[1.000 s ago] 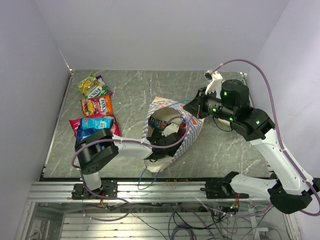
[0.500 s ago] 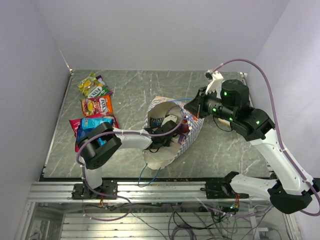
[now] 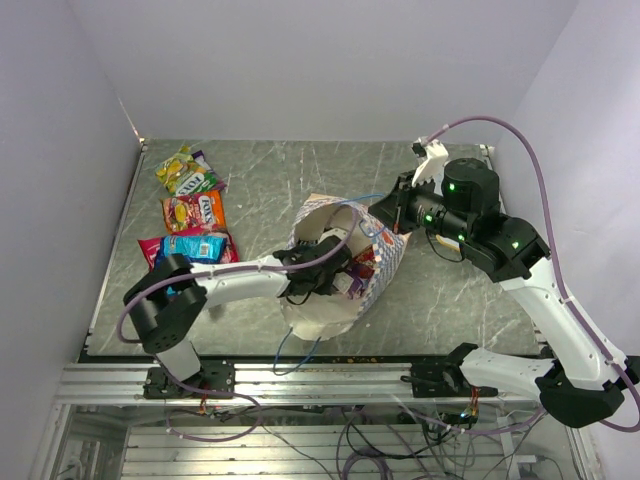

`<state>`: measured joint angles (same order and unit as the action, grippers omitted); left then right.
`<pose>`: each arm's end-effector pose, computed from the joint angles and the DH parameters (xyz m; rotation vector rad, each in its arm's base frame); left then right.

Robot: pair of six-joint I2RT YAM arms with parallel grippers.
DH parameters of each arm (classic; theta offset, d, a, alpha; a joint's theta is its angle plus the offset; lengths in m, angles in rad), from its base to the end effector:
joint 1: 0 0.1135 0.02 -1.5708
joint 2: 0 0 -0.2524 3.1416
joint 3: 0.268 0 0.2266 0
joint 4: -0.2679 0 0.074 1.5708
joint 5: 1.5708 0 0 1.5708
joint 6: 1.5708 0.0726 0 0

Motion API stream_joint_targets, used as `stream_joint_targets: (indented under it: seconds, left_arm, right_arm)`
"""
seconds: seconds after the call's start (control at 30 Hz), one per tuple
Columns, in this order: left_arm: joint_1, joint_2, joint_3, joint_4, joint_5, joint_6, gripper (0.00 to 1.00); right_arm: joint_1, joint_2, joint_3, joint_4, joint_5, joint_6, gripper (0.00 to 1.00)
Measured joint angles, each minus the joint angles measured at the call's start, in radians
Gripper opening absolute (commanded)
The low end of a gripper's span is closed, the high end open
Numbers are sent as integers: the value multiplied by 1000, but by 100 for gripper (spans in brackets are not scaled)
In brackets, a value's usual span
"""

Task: Take the snacks out of the paper bag
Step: Take out the snack from the paper bag.

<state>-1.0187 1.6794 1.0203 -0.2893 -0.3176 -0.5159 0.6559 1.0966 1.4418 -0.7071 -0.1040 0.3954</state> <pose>0.1977 -0.2778 0.1619 0.4908 2.4220 -0.2667 0.1751 0.1443 0.4167 -0.3334 1.9875 0.7887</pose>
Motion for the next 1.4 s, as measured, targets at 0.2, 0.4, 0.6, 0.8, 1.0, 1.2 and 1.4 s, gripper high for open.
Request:
stream_joint_targets:
  seconds: [0.2, 0.4, 0.6, 0.8, 1.0, 1.2, 1.4]
  left_arm:
    - [0, -120, 0, -77, 48, -16, 7]
    - [-5, -271, -20, -138, 99, -45, 7]
    - [-12, -420, -29, -192, 145, -53, 7]
    - [-13, -496, -3, -248, 172, -49, 7]
    - [-13, -536, 73, -312, 218, -35, 7]
    - [-13, -584, 145, -401, 262, -29, 7]
    - [-13, -582, 409, -584, 215, -6, 7]
  right_arm:
    - [0, 0, -2, 9, 25, -8, 0]
    - [0, 0, -14, 25, 45, -7, 0]
    - [0, 0, -24, 40, 69, 0, 0]
    - [0, 0, -24, 44, 97, 1, 0]
    - [0, 0, -24, 47, 127, 9, 0]
    - [0, 13, -24, 51, 142, 11, 0]
    - [0, 31, -24, 52, 166, 12, 0]
